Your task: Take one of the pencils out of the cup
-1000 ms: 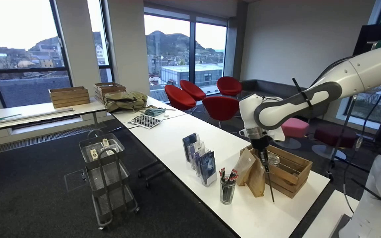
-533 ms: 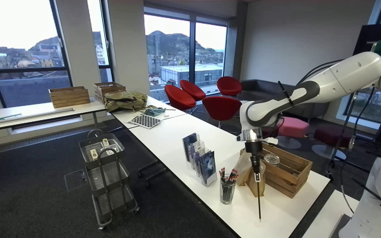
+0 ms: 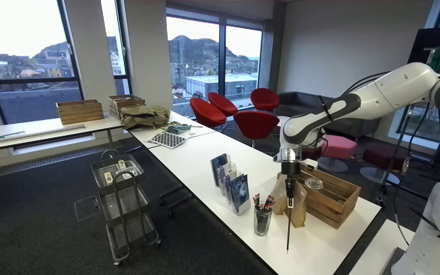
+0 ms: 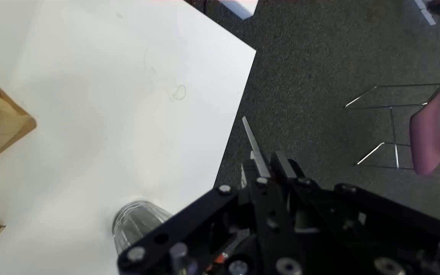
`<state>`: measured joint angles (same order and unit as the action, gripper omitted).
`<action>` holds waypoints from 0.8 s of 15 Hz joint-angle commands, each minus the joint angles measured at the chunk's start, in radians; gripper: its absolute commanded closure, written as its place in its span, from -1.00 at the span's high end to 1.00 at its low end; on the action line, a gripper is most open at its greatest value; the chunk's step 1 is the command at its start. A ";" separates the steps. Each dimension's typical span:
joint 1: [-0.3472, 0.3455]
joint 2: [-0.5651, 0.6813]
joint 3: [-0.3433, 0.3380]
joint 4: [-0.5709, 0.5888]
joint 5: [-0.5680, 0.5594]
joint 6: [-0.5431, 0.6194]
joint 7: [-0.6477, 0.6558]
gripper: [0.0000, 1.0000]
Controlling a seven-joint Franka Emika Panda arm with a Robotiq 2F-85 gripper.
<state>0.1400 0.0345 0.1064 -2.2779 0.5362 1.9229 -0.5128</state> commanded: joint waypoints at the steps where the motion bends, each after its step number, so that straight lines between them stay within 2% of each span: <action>1: -0.012 0.010 0.007 -0.012 0.004 0.094 -0.001 -0.97; 12: -0.015 0.056 0.014 -0.043 -0.016 0.205 0.044 -0.97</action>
<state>0.1401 0.1003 0.1068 -2.2976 0.5346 2.0914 -0.4930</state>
